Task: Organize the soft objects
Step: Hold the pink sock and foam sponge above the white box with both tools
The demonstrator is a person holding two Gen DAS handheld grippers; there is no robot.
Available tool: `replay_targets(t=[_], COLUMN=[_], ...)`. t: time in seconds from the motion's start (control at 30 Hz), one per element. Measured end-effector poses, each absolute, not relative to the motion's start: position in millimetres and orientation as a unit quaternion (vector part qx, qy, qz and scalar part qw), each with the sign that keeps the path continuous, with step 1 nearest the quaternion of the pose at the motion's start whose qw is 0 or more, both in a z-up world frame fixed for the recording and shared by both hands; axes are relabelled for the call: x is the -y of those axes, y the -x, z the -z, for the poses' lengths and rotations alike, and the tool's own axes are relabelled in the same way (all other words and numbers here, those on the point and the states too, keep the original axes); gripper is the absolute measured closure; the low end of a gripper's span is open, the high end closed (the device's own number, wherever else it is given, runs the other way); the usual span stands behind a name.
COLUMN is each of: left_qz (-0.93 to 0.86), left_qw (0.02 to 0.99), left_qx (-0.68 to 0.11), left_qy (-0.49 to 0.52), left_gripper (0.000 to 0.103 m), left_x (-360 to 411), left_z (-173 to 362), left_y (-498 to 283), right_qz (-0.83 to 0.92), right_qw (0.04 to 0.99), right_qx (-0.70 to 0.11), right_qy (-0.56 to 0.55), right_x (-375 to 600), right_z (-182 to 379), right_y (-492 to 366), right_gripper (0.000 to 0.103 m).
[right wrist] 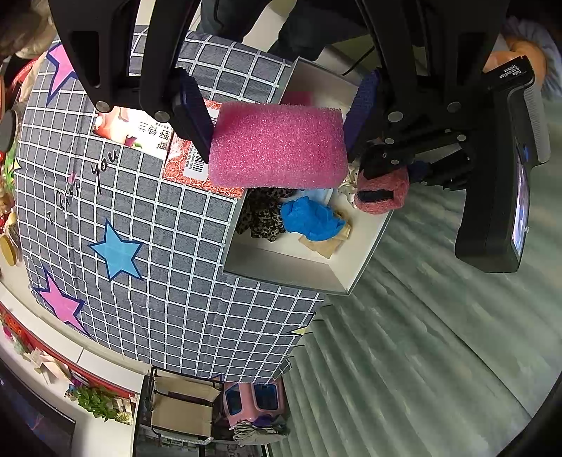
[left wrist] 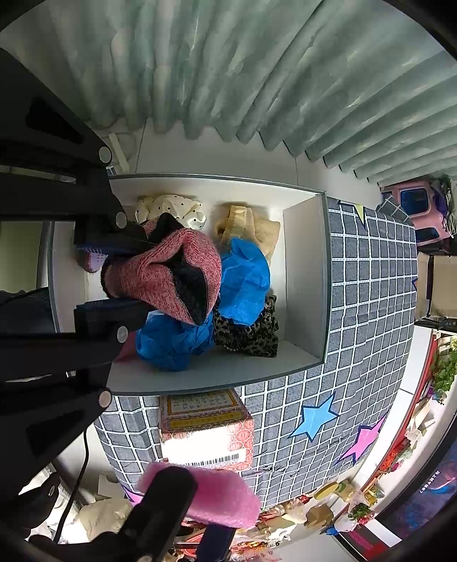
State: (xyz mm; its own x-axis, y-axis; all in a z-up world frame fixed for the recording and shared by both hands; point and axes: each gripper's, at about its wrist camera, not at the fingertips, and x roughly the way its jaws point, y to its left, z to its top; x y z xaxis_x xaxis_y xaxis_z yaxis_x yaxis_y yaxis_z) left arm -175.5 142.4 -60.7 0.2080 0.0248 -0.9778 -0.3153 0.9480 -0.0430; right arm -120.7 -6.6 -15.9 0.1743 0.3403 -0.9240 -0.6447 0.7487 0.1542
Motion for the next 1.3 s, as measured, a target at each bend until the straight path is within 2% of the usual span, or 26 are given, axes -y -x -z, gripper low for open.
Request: replay_targets(t=[0.83,1.3], left_qz=[-0.125,-0.149], left_qw=[0.762,0.746], left_qx=[-0.624,-0.633], left_qy=[0.122,0.144], left_gripper=[0.081,0.081], left_x=[-149,-158], left_z=[66,80], left_y=[177,186], right_qz=[-0.325,-0.344], right_qw=[0.749,0.729], right_qx=[-0.564,-0.569], right_qy=[0.123,0.162], right_x=[10,-7], right_z=[20,25], right_y=[118,116], right_gripper=[0.032,0.032])
